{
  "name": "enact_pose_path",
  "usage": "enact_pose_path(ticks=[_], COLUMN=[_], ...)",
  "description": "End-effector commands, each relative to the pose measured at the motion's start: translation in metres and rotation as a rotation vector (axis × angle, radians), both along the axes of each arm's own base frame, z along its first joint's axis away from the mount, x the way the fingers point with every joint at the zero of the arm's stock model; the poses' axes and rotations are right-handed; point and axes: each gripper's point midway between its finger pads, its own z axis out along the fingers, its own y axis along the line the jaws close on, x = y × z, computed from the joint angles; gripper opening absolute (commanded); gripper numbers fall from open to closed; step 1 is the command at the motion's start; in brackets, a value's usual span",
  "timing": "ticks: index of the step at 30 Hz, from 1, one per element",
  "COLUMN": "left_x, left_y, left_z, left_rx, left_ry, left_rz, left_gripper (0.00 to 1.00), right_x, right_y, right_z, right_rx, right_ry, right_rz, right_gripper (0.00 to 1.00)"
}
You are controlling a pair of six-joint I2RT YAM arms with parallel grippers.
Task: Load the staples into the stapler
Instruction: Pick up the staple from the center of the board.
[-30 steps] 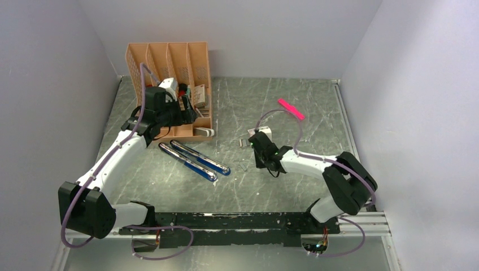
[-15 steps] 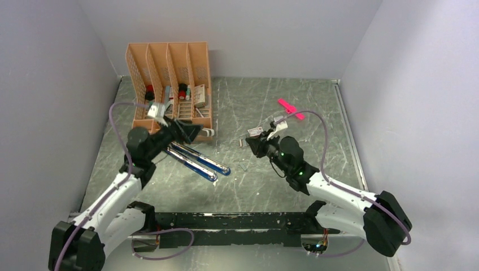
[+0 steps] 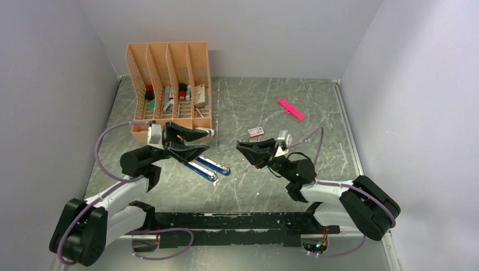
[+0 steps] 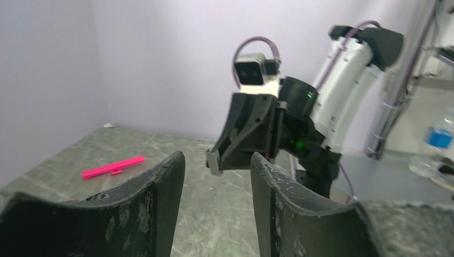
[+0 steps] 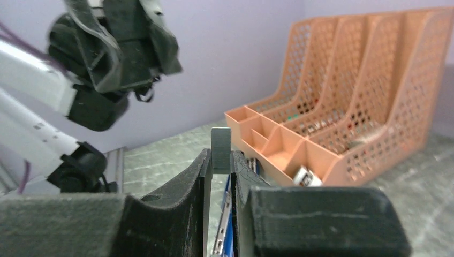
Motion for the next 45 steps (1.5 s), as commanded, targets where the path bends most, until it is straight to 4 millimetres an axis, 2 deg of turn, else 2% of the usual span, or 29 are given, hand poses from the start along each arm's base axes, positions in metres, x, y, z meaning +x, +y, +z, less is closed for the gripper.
enact_pose_path(ticks=[1, 6, 17, 29, 40, 45], left_x=[-0.040, -0.042, -0.056, -0.060, -0.071, -0.073], left_y=[-0.019, -0.050, -0.065, -0.080, -0.082, -0.082], left_z=[0.019, 0.014, 0.016, 0.005, 0.000, -0.002], left_rx=[0.023, 0.096, 0.053, 0.104, 0.114, 0.123], left_ry=[-0.300, -0.357, -0.347, -0.328, -0.321, -0.321], left_rz=[-0.120, -0.131, -0.233, -0.275, -0.353, -0.368], left_gripper=[0.55, 0.60, 0.64, 0.58, 0.38, 0.37], right_x=[-0.034, -0.044, -0.071, -0.073, -0.075, -0.076], right_y=[-0.001, 0.004, 0.014, 0.019, 0.018, 0.018], right_z=[0.050, 0.052, 0.055, 0.054, 0.058, 0.060], right_rx=[0.116, 0.073, 0.028, 0.001, 0.015, 0.024], right_ry=[-0.221, -0.266, -0.355, -0.392, -0.394, -0.397], right_rz=[0.120, 0.163, 0.253, 0.228, 0.229, 0.228], right_gripper=[0.00, 0.00, 0.00, 0.00, 0.00, 0.00])
